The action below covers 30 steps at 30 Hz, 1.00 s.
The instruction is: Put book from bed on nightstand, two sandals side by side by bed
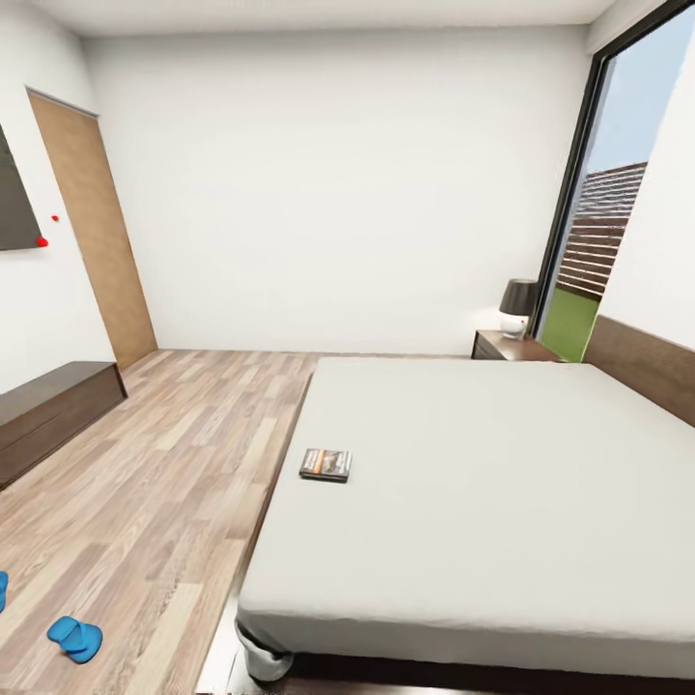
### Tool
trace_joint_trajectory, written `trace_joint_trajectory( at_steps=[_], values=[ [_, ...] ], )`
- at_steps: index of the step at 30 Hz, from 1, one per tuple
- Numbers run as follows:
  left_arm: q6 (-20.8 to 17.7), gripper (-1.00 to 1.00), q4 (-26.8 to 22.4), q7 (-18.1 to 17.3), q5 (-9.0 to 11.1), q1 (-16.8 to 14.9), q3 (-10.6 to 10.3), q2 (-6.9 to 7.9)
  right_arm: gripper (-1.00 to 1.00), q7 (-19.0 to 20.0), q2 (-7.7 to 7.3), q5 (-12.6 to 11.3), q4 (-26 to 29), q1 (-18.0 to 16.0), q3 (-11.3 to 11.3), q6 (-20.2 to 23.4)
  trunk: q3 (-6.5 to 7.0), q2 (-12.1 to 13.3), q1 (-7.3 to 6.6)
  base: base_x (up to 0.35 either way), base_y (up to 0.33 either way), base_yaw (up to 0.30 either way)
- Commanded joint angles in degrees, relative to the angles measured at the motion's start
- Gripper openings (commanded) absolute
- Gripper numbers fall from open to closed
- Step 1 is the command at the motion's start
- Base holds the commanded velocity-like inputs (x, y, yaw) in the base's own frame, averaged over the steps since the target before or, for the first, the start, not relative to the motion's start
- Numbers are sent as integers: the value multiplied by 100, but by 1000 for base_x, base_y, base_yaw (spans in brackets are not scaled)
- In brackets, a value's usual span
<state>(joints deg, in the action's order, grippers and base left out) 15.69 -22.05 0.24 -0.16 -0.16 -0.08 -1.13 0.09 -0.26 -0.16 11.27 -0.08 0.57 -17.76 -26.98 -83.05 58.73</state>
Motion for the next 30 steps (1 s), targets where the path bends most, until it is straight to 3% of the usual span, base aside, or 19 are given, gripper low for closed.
trace_joint_trajectory(
  at_steps=[1, 30],
  values=[
    [13, 100, -1, 3, -2, -2, 0, -1, 100, 1, 0, -2, 1, -1, 5, -17, -5, -3, 0, 0, 0, 299],
    [13, 100, -1, 3, -2, -2, 0, -1, 100, 4, 7, -2, -10, -1, 5, -15, -5, -3, 0, 0, 0, 298]
  ],
)
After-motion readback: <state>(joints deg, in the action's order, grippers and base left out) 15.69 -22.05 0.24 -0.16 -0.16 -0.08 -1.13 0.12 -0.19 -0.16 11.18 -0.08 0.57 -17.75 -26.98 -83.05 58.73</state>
